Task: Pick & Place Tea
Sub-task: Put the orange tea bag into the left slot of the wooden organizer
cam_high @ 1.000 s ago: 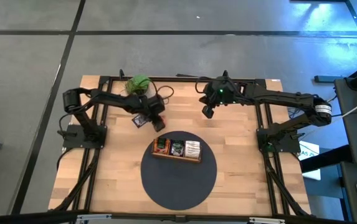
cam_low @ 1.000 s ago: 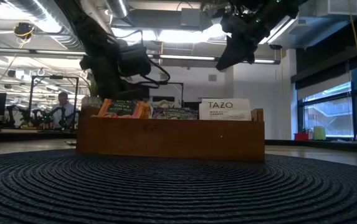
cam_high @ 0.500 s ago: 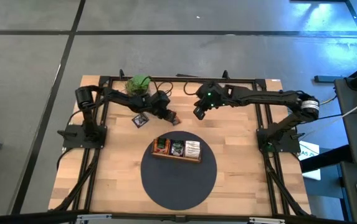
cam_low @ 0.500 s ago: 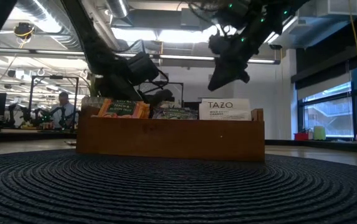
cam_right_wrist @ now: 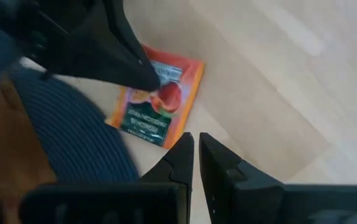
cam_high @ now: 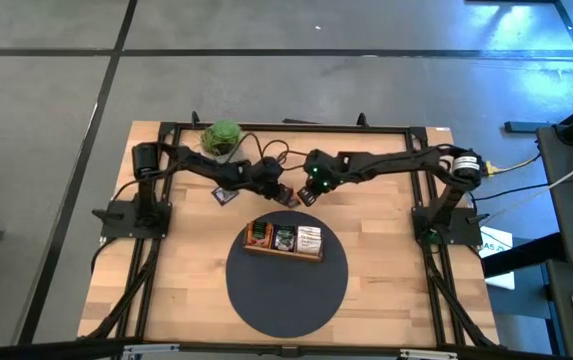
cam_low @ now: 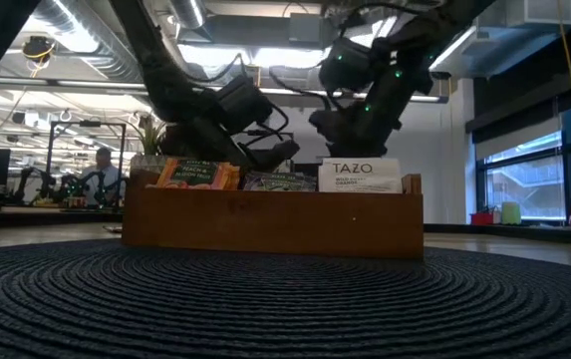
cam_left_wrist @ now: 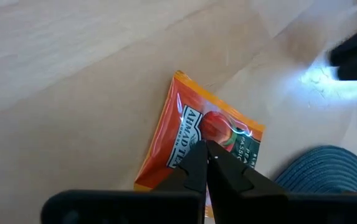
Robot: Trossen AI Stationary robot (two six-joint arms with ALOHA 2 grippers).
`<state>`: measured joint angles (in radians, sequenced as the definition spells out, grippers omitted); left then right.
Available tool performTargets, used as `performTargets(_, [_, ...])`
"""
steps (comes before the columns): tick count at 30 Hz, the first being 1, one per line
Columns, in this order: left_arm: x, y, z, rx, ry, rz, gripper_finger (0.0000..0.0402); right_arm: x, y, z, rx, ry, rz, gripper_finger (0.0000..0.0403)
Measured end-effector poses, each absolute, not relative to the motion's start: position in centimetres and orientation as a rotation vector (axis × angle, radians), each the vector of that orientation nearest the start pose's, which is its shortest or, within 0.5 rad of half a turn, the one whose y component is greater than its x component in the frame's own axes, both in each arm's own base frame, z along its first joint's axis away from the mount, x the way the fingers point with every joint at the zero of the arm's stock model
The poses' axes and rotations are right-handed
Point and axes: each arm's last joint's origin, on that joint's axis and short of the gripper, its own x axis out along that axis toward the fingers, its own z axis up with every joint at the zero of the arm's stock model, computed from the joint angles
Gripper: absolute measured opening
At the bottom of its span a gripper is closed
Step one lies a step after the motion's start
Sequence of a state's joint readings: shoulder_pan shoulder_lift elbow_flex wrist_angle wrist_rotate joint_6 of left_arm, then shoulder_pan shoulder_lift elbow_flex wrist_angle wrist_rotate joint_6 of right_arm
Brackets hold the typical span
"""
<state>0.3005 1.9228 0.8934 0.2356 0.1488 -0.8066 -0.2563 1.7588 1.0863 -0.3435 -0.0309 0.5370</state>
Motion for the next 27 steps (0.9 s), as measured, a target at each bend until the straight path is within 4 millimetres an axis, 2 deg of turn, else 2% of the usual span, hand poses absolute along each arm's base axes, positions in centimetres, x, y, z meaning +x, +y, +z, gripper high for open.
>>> performTargets(6, [34.5, 9.6, 10.5, -0.934, 0.668, 0.482, 0.0005, 33.0, -7.9, 15.7, 0.634, 0.982, -0.465, 0.0031])
performTargets(10, [34.6, 9.5, 10.6, -0.955, 0.643, 0.506, 0.0003, 32.1, -7.4, 13.7, 0.723, 0.897, -0.377, 0.0047])
performTargets(15, [34.7, 9.6, 10.7, -0.98, 0.607, 0.523, 0.0006, 30.8, -6.9, 11.8, 0.924, 0.718, -0.316, 0.0099])
performTargets(18, [34.8, 9.6, 10.7, -0.986, 0.602, 0.526, 0.0011, 30.0, -6.8, 11.0, 0.998, 0.703, -0.351, 0.0139])
performTargets(22, [34.8, 9.5, 10.8, -1.012, 0.599, 0.52, 0.0012, 29.8, -6.8, 10.8, 1.048, 0.682, -0.428, 0.0184])
performTargets(27, [34.9, 9.2, 10.8, -1.032, 0.593, 0.517, 0.0011, 29.9, -6.9, 10.9, 1.048, 0.653, -0.433, 0.0212])
